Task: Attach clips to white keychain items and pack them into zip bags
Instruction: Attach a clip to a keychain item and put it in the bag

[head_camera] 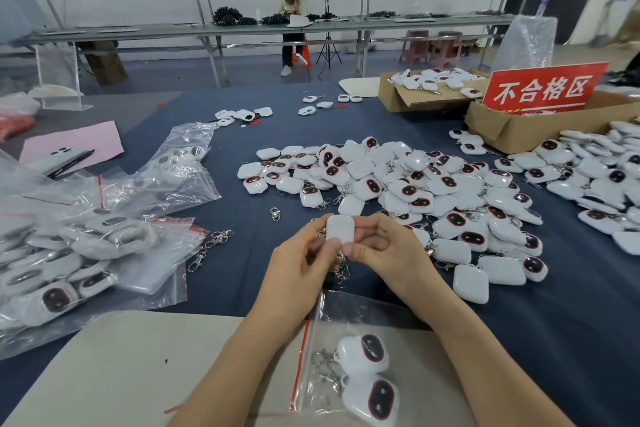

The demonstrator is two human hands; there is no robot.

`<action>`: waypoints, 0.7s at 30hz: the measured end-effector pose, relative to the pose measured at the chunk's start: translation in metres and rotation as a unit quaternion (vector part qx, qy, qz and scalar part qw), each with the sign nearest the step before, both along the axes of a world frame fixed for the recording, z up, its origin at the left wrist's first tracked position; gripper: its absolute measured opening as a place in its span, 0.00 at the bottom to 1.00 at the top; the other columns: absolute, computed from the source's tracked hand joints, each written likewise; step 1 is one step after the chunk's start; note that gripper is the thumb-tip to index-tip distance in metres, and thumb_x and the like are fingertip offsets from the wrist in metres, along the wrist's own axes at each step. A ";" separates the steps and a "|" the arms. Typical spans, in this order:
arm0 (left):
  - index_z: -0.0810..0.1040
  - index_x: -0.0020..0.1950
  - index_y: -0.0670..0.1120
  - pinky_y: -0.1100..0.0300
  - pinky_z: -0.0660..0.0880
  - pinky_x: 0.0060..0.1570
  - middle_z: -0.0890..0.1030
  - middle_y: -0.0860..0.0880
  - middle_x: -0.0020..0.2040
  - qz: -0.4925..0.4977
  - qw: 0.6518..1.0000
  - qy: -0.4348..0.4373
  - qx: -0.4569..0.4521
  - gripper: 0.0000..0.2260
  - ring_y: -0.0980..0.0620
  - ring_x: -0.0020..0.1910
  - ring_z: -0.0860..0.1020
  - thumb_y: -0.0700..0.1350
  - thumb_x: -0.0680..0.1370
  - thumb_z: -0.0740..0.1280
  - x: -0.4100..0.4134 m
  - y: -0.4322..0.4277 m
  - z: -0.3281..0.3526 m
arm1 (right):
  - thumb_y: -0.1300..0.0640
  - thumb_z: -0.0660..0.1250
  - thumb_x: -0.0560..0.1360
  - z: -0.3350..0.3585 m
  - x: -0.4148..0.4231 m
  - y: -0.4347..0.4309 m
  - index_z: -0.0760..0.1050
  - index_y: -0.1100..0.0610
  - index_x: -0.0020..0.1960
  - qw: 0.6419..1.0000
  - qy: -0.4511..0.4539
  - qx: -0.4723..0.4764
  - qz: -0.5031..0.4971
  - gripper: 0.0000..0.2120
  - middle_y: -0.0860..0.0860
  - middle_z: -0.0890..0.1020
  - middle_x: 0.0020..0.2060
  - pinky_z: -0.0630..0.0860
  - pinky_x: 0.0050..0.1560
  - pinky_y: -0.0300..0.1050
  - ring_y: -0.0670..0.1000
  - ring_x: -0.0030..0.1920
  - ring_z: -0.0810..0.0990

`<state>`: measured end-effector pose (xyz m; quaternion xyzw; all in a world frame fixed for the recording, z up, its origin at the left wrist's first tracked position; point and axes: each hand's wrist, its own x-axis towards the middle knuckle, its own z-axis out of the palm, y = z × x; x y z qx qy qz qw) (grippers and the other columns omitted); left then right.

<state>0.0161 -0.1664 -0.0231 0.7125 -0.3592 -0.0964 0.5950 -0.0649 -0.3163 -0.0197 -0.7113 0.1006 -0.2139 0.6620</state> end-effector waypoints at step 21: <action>0.84 0.56 0.66 0.64 0.80 0.45 0.87 0.53 0.44 -0.042 0.992 0.103 -0.061 0.16 0.57 0.40 0.83 0.44 0.83 0.65 -0.002 0.000 0.005 | 0.61 0.74 0.73 0.009 -0.005 0.002 0.83 0.56 0.39 0.995 0.006 0.101 -0.010 0.05 0.53 0.87 0.38 0.82 0.42 0.38 0.47 0.39 0.85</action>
